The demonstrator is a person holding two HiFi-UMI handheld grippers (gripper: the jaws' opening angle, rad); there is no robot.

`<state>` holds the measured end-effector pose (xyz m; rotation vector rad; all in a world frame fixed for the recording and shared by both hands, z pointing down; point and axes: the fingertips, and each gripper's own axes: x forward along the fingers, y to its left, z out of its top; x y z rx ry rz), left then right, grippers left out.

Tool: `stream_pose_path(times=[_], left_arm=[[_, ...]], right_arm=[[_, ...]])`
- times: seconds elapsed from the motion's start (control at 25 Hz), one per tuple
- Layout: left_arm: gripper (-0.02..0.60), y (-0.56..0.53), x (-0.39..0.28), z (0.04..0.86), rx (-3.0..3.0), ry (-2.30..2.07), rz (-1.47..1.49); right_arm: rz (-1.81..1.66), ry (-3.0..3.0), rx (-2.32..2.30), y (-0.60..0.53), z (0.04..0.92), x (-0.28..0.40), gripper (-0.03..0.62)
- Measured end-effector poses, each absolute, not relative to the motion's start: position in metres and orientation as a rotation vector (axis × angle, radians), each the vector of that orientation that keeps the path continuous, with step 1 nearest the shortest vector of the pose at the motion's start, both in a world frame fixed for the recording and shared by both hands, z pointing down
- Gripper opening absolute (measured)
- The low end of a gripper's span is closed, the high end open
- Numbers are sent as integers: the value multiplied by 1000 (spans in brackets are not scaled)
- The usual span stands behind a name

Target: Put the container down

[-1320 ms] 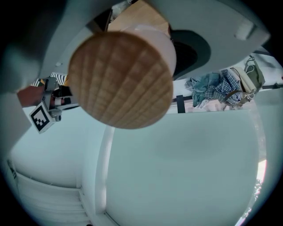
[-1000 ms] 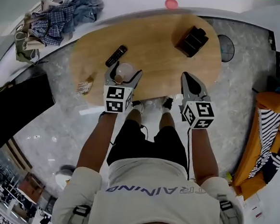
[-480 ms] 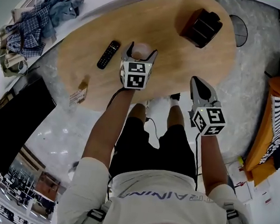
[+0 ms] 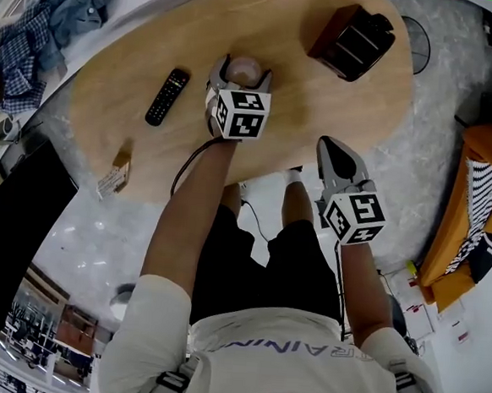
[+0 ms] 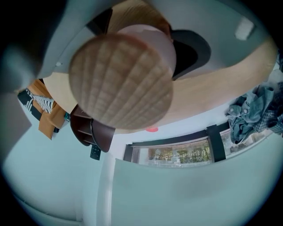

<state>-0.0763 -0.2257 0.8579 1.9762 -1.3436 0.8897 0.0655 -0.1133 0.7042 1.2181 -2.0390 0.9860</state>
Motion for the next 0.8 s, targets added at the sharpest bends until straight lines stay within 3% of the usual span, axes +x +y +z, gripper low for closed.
stream_pose_path(times=[0.52,0.8], left_arm=[[421,-222,-73,861,1928,-1288,928],[451,-208,-84,801,1959,-1323,805]], right_arm=[[1020,-2057,1238,-101,688,73,17],[1011,-2086,1275,-96,662,90,17]])
